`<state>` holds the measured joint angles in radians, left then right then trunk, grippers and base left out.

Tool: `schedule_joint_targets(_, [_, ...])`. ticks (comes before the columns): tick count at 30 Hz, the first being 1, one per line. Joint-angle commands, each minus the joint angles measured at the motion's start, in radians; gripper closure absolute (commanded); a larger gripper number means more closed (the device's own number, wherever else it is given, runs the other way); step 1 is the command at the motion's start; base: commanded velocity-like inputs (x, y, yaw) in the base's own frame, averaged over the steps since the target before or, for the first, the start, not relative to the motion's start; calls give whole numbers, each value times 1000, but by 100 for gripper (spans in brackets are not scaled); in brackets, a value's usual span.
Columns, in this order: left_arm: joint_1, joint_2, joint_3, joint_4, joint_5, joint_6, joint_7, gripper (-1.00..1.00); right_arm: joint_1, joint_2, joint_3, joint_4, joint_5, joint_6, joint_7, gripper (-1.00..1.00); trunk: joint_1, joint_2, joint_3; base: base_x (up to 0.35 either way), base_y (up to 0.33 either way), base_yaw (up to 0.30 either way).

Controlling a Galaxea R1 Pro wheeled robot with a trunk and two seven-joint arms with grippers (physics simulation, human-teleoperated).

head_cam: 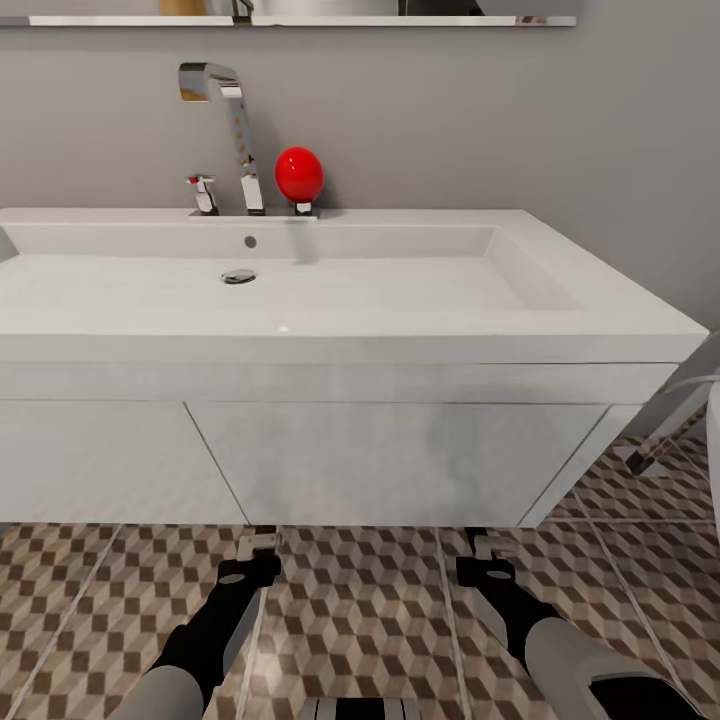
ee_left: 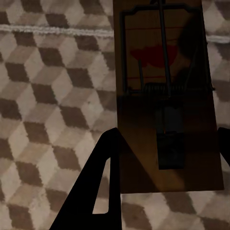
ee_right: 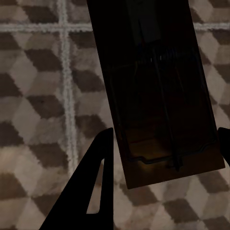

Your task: Take the four mousetraps from the cabinet in the bathroom and place them on the bathroom floor. Make sure all four end up on the same floor surface, and ensure that at least two of them are either under or directly next to the same bathroom sink.

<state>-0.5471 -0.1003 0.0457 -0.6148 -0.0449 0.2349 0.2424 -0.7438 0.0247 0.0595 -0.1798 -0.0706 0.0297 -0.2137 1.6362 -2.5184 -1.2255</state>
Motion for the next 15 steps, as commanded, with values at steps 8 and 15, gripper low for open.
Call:
schedule_joint_targets(8, [0, -4, 3, -2, -6, 6, 1, 100, 0, 0, 6, -1, -8, 3, -2, 100, 0, 0, -1, 52, 0, 0])
schedule_joint_targets(15, [0, -4, 3, -2, -5, 4, 1, 100, 0, 0, 8, -1, -8, 3, -1, 100, 0, 0, -1, 139, 0, 0])
